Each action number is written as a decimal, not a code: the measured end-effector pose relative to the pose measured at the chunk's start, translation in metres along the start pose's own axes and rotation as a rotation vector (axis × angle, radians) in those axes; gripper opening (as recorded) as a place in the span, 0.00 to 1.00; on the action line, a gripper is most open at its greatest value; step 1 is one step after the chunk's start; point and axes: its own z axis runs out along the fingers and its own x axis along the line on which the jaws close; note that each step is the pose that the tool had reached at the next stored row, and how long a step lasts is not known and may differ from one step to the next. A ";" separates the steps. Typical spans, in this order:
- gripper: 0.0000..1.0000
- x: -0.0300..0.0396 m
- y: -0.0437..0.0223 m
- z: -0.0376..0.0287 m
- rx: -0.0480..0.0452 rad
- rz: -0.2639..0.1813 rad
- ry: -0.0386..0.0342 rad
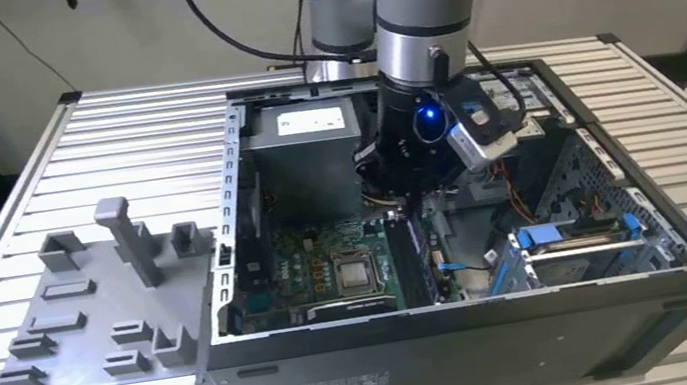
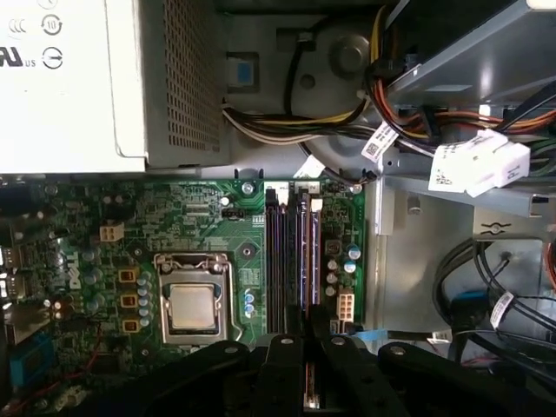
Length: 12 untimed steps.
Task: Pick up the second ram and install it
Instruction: 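Insert the second ram into the second slot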
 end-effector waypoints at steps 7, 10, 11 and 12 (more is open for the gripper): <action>0.14 0.0062 0.0009 0.0127 -0.0002 0.000 0.0001; 0.14 0.0090 0.0012 0.0180 -0.0001 0.000 0.0001; 0.14 0.0093 0.0012 0.0197 -0.0001 0.000 0.0001; 0.14 0.0093 0.0011 0.0210 0.0000 0.000 0.0001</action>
